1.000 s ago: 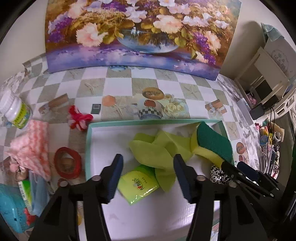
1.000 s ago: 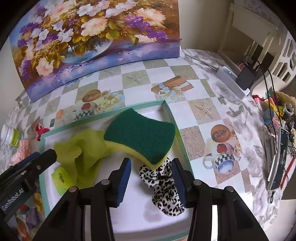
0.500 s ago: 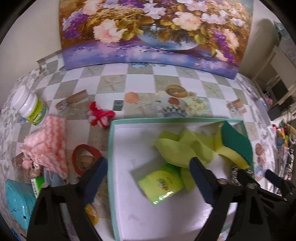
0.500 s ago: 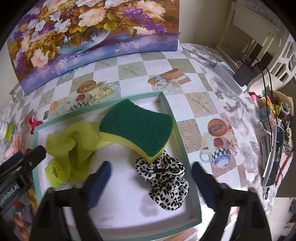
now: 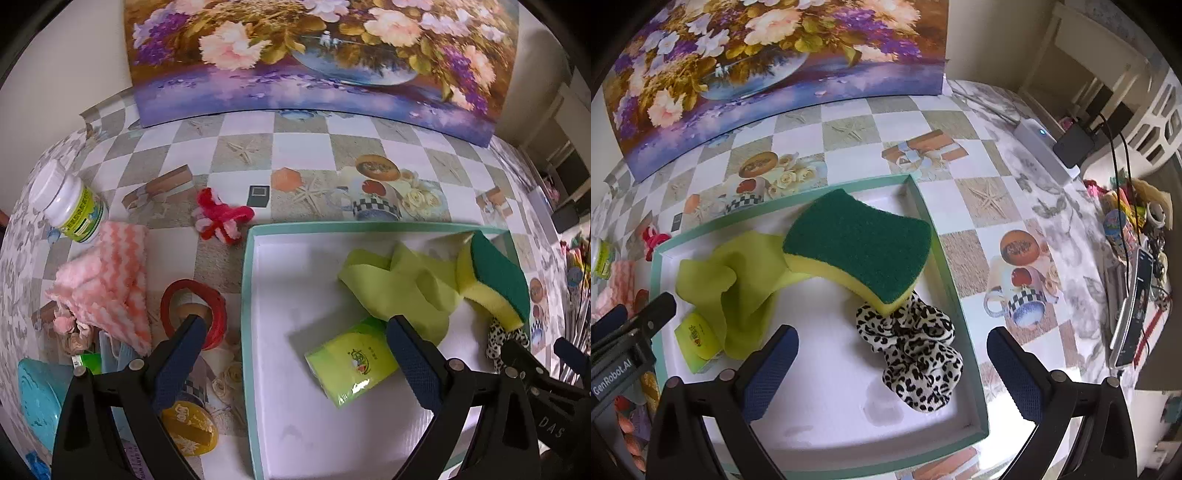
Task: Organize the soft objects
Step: 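Lift both open grippers up from the tray, then move both grippers back over the remaining pile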
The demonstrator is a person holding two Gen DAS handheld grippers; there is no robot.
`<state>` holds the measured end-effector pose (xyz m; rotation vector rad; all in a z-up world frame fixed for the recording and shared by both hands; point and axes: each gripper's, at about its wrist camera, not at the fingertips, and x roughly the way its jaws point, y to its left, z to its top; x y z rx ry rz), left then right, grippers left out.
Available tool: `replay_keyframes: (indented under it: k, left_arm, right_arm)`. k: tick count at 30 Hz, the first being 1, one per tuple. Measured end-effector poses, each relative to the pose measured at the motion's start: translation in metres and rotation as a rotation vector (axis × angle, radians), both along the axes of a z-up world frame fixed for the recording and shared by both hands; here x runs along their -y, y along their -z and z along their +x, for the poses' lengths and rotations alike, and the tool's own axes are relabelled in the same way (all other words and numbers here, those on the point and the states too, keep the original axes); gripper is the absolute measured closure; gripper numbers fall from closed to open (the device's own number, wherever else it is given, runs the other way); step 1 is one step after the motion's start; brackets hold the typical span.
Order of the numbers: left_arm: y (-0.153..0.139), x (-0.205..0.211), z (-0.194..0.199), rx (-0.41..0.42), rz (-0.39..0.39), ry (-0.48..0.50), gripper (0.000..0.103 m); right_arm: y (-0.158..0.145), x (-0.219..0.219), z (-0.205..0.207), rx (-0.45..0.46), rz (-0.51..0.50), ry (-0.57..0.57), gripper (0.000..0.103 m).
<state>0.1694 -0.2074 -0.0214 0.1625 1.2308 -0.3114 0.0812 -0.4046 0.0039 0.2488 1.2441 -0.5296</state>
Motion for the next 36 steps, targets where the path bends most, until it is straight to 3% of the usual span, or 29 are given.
replay_keyframes:
  k: [15, 28, 36]
  left_arm:
    - [-0.029, -0.027, -0.004, 0.008, -0.043, 0.049, 0.005]
    - [-0.061, -0.143, 0.019, 0.084, -0.031, -0.2, 0.005]
    - [-0.059, -0.218, 0.022, 0.09, -0.033, -0.337, 0.005]
  right_arm:
    - [-0.025, -0.037, 0.003, 0.029, -0.012, -0.065, 0.0]
    - [-0.025, -0.106, 0.028, 0.095, 0.082, -0.176, 0.0]
    - [-0.024, -0.164, 0.049, 0.152, 0.141, -0.281, 0.0]
